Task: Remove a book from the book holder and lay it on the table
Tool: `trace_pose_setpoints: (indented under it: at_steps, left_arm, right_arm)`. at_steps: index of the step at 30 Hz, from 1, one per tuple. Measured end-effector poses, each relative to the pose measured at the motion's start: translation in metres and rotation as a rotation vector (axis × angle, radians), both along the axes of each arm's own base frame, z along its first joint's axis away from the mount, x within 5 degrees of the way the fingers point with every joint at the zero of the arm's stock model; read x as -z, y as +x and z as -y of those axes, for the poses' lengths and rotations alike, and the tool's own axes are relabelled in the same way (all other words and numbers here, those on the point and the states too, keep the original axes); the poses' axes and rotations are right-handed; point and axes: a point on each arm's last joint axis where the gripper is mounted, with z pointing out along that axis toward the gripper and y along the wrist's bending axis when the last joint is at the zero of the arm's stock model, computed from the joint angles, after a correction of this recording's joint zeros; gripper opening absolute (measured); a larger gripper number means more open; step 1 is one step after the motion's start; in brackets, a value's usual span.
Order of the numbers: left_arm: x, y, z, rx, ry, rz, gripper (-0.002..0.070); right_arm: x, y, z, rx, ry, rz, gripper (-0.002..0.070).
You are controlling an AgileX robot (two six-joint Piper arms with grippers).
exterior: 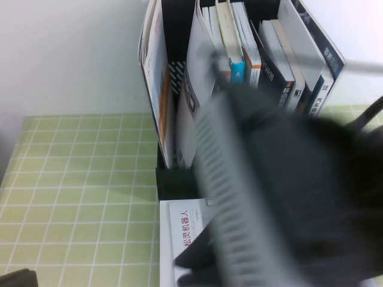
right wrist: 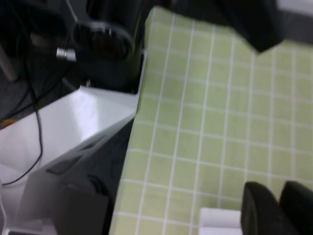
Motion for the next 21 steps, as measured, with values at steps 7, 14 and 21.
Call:
trace_pose_setpoints:
  at_steps: [7,14,21]
  left_arm:
    - [-0.001,0.000,0.000,0.040,0.059,0.049,-0.0003]
    - [0.010,0.007,0.002,0.036,0.027,0.069,-0.0002]
    - [0.040,0.019,0.004,0.032,-0.013,0.084,-0.0003]
  right_arm:
    - [-0.039,-0.007,0.059,0.145,0.001,0.135,0.0004]
    - [-0.022,-0.020,0.116,0.288,-0.001,0.182,-0.0001]
    - [0.031,-0.044,0.167,0.414,0.151,0.251,-0.0001]
